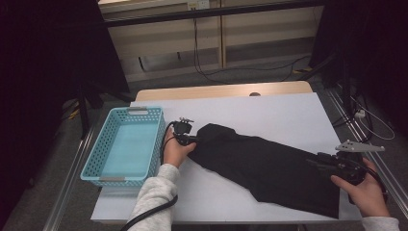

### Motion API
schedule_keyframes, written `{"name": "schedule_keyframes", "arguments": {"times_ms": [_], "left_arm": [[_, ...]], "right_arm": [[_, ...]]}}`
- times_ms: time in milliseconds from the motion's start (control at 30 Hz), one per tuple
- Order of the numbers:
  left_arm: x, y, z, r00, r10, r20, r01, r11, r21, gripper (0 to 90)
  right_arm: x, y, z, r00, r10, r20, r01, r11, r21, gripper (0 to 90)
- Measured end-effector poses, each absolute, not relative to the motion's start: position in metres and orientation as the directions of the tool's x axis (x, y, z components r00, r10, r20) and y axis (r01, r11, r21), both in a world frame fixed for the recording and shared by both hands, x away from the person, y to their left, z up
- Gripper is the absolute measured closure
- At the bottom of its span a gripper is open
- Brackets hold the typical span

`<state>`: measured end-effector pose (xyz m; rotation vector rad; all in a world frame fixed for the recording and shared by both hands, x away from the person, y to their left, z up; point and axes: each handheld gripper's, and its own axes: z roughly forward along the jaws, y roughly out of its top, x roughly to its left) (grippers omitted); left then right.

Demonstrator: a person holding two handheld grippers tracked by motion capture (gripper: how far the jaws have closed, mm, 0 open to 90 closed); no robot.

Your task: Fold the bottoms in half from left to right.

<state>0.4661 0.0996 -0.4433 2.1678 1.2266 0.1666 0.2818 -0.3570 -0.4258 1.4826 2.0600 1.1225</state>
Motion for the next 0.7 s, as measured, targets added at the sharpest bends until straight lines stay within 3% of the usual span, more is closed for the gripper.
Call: {"name": "schedule_keyframes", "arguments": {"times_ms": [33, 100, 367, 700], "left_arm": [[0.465, 0.097, -0.443, 0.555, 0.808, -0.197, 0.734, -0.364, 0.574, 82.4], [0.463, 0.091, -0.441, 0.558, 0.815, -0.158, 0.726, -0.387, 0.568, 83.9], [0.466, 0.097, -0.439, 0.534, 0.819, -0.207, 0.750, -0.346, 0.563, 85.1], [0.469, 0.116, -0.423, 0.464, 0.873, -0.152, 0.766, -0.309, 0.564, 85.3]], "right_arm": [[0.282, -0.356, -0.426, -0.386, 0.910, 0.151, 0.621, 0.135, 0.772, 44.9], [0.282, -0.355, -0.425, -0.387, 0.910, 0.149, 0.620, 0.137, 0.773, 44.8], [0.282, -0.358, -0.425, -0.382, 0.911, 0.154, 0.618, 0.129, 0.775, 43.9], [0.277, -0.367, -0.426, -0.345, 0.929, 0.131, 0.629, 0.125, 0.767, 43.3]]}}
